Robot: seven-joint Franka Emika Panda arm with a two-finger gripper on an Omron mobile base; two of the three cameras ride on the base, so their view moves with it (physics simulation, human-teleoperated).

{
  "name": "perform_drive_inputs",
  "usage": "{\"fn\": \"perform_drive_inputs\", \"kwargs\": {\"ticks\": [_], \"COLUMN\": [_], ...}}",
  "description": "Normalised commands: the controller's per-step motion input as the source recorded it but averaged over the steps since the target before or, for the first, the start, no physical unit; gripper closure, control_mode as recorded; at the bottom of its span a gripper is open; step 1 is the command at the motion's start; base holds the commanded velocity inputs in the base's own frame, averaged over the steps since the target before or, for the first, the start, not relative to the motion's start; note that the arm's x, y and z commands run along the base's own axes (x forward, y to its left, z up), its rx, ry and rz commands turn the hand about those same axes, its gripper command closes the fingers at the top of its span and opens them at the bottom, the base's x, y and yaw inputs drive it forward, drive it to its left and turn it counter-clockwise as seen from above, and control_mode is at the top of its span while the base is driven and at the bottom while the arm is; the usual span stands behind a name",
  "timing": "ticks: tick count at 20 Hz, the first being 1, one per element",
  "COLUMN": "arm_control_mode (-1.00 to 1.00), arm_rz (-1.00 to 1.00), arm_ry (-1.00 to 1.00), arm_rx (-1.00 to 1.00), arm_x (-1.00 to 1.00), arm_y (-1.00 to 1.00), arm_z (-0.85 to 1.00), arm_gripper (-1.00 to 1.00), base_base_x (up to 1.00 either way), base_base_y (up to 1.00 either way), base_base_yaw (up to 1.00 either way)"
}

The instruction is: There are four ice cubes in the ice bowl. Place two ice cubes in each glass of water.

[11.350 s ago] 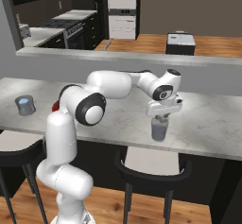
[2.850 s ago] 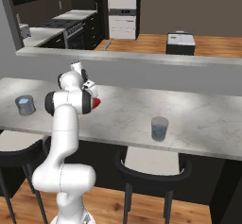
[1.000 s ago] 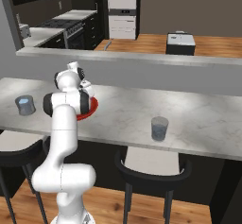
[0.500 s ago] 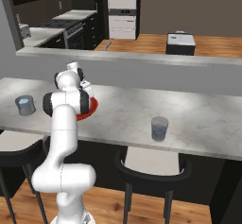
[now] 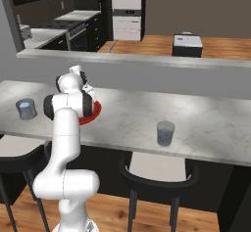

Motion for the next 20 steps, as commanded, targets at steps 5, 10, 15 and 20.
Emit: {"fn": "perform_drive_inputs", "kwargs": {"ticks": [5,10,15,20], "arm_control_mode": [-1.00,-1.00,-1.00,-1.00], "arm_rz": [-0.03,-0.03,-0.01,0.00], "arm_ry": [0.00,0.00,0.00,-0.06], "arm_rx": [0.00,0.00,0.00,0.00], "arm_x": [-0.25,-0.68,-0.97,-1.00], "arm_y": [-0.06,-0.32,-0.55,-0.77], "arm_z": [0.01,0.77,0.67,0.16], "arm_gripper": [1.00,1.00,1.00,1.00], "base_base_x": [0.00,0.00,0.00,0.00], "base_base_y": [0.00,0.00,0.00,0.00], "base_base_yaw": [0.00,0.00,0.00,0.00]}}
